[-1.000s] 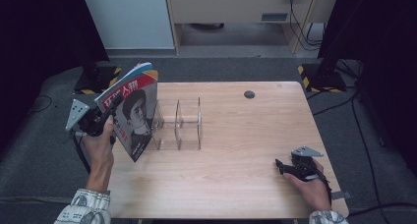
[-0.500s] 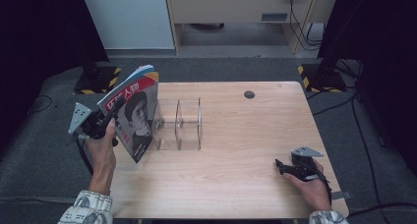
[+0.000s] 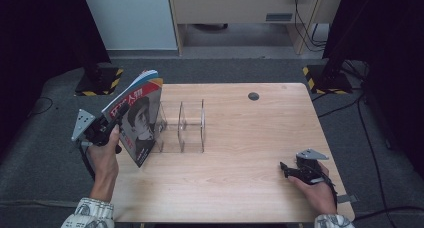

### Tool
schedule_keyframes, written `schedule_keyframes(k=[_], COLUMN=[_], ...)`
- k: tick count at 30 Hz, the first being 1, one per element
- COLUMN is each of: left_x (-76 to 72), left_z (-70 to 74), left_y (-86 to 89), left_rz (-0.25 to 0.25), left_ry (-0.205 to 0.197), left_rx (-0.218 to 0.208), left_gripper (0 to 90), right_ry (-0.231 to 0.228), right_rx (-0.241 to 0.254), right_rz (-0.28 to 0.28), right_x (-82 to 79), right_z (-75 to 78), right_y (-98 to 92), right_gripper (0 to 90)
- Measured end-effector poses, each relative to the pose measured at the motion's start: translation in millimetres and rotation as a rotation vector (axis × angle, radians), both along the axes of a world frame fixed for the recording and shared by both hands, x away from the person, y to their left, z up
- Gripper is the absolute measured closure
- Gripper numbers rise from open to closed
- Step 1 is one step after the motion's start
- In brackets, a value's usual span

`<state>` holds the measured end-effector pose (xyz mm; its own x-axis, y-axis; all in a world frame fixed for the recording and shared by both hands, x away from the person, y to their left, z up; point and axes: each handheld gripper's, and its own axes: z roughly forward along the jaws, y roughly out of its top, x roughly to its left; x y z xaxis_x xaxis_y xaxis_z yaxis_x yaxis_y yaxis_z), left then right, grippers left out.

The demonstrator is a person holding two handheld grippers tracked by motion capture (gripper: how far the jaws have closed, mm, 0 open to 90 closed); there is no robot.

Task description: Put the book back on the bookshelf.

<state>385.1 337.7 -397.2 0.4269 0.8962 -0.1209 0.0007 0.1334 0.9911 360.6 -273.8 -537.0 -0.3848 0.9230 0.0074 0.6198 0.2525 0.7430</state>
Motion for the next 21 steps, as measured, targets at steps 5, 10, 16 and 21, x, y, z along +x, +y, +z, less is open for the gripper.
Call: schedule_keyframes(k=[5, 10, 16, 21], left_x=[-2.5, -4.1, -5.4, -6.2], left_z=[-3.8, -4.9, -6.1, -6.9], left_y=[-1.7, -1.9, -1.7, -2.4], left_rz=[0.01, 0.02, 0.027, 0.031], left_ry=[0.009, 0.016, 0.02, 0.026], left_rx=[-0.02, -0.015, -0.027, -0.027], left_gripper=[80.9, 79.4, 77.6, 76.0], right_ry=[-0.002, -0.002, -0.003, -0.004], right_rx=[0.002, 0.002, 0.002, 0.001], right_rz=[-0.003, -0.003, 0.002, 0.006], right_x=[-0.2, -0.2, 0.0, -0.1], right_z=[-0.1, -0.1, -0.2, -0.2], right_y=[0.4, 0.3, 0.4, 0.3], right_gripper=[28.0, 28.0, 27.7, 27.7])
